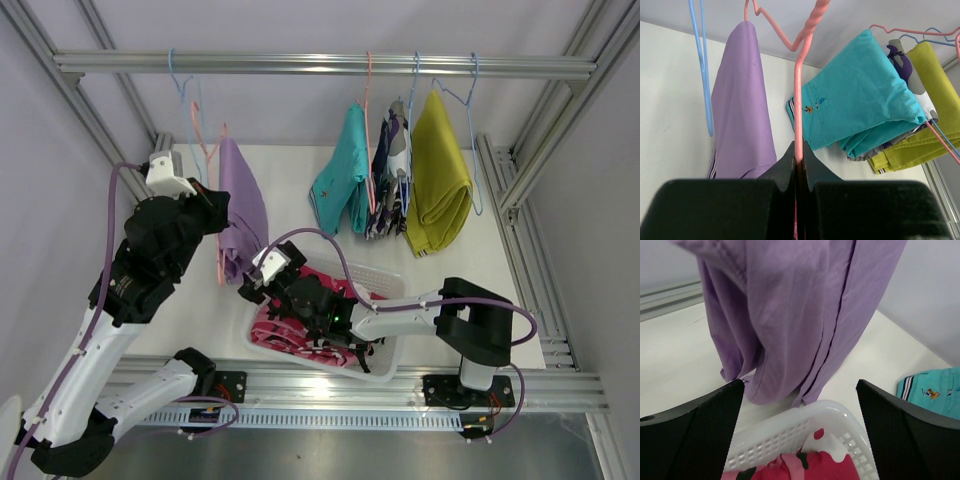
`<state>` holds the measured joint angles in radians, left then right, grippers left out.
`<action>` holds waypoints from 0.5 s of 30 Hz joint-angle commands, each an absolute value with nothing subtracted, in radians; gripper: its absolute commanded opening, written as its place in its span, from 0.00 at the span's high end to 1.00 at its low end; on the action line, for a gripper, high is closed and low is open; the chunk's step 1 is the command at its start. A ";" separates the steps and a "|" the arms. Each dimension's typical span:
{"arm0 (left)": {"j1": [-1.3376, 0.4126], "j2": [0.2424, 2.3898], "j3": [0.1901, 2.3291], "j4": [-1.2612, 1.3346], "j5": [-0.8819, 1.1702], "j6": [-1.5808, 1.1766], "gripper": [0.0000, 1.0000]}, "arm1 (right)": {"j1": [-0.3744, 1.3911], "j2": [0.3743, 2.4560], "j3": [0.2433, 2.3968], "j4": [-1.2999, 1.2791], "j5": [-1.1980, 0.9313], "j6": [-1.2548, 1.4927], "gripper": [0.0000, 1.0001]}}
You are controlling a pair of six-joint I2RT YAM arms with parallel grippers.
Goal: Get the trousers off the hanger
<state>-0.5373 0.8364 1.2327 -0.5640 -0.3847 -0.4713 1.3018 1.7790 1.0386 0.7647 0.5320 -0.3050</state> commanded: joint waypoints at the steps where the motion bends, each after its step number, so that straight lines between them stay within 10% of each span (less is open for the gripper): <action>1: -0.528 0.816 1.290 -0.463 -0.368 -0.479 0.99 | 1.305 1.755 1.037 0.796 0.537 -0.268 0.01; 15: -0.528 0.811 1.289 -0.462 -0.339 -0.483 1.00 | 1.269 1.805 1.084 0.796 0.512 -0.284 0.01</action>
